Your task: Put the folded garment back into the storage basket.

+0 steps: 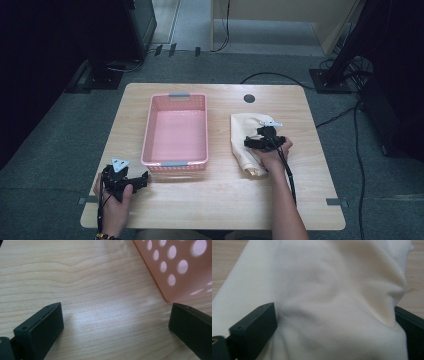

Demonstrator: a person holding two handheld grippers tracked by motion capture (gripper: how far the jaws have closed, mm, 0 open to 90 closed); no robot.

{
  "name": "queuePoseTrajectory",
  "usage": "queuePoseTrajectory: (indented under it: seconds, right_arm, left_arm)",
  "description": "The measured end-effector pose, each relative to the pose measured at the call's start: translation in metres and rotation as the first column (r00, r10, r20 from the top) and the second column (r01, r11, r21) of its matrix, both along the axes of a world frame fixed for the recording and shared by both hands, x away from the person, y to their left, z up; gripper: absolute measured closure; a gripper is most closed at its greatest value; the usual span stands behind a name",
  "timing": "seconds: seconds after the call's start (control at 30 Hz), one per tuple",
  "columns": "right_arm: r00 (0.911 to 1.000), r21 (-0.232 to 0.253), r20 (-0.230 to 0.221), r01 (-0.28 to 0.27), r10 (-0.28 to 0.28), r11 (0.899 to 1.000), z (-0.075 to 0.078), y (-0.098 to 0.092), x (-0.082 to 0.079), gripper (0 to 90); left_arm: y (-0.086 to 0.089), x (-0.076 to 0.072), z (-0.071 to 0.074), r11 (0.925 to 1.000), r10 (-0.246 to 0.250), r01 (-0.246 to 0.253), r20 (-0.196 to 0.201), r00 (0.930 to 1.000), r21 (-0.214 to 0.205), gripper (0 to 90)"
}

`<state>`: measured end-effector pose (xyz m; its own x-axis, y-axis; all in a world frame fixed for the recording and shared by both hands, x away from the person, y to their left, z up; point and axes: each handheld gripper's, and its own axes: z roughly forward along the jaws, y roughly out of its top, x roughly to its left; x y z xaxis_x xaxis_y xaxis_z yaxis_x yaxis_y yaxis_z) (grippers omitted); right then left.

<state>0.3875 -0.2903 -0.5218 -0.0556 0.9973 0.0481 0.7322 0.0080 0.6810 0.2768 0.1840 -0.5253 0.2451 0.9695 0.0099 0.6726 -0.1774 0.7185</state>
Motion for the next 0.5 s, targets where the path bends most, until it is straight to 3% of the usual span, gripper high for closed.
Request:
queuePoseTrajectory:
  seconds: [0.27,0.5]
  right_arm:
    - [0.9944,0.006,0.064,-0.085,0.084,0.996,0.001,0.003,-0.009,28.5]
    - [0.9908,-0.004,0.091,-0.100,0.099,0.995,0.000,0.005,-0.015,36.2]
  left_arm:
    - [0.000,0.000,0.000,1.0000,-0.002,0.002,0.000,1.0000,0.001,0.0]
    - [0.000,0.000,0.000,1.0000,-0.003,0.003,0.001,1.0000,0.000,0.0]
